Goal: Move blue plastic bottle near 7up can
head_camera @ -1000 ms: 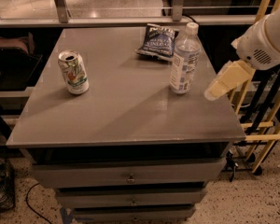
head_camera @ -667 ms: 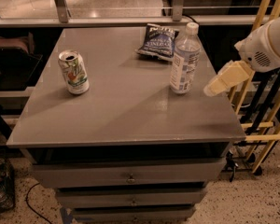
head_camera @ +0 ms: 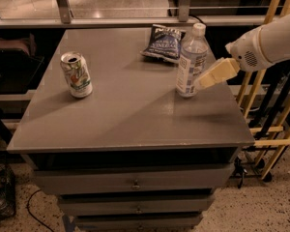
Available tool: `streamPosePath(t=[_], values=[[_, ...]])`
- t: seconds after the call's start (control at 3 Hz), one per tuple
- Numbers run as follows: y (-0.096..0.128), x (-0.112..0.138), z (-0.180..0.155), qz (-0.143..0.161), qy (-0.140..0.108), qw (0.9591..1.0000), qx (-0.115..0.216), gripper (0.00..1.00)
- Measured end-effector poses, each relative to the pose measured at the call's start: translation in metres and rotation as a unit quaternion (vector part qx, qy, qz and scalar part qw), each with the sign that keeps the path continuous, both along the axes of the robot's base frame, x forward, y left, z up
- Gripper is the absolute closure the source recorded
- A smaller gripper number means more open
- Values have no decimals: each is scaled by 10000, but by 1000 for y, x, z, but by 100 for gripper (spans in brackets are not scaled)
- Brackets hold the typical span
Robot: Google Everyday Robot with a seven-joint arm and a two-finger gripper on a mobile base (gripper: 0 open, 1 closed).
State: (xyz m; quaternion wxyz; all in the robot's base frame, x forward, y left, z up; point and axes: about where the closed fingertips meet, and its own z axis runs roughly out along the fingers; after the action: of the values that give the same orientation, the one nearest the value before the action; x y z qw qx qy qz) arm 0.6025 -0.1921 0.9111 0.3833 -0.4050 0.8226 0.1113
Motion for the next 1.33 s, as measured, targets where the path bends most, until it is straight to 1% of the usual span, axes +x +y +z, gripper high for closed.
streamPosePath(t=[0.33, 0.67, 1.0, 1.33], values=[[20, 13, -3, 135, -33, 9996, 248, 0], [41, 34, -10, 261, -93, 9988, 396, 0], [50, 45, -15, 301, -111, 9987, 404, 0], [54, 53, -21, 285, -128, 9990, 308, 14]])
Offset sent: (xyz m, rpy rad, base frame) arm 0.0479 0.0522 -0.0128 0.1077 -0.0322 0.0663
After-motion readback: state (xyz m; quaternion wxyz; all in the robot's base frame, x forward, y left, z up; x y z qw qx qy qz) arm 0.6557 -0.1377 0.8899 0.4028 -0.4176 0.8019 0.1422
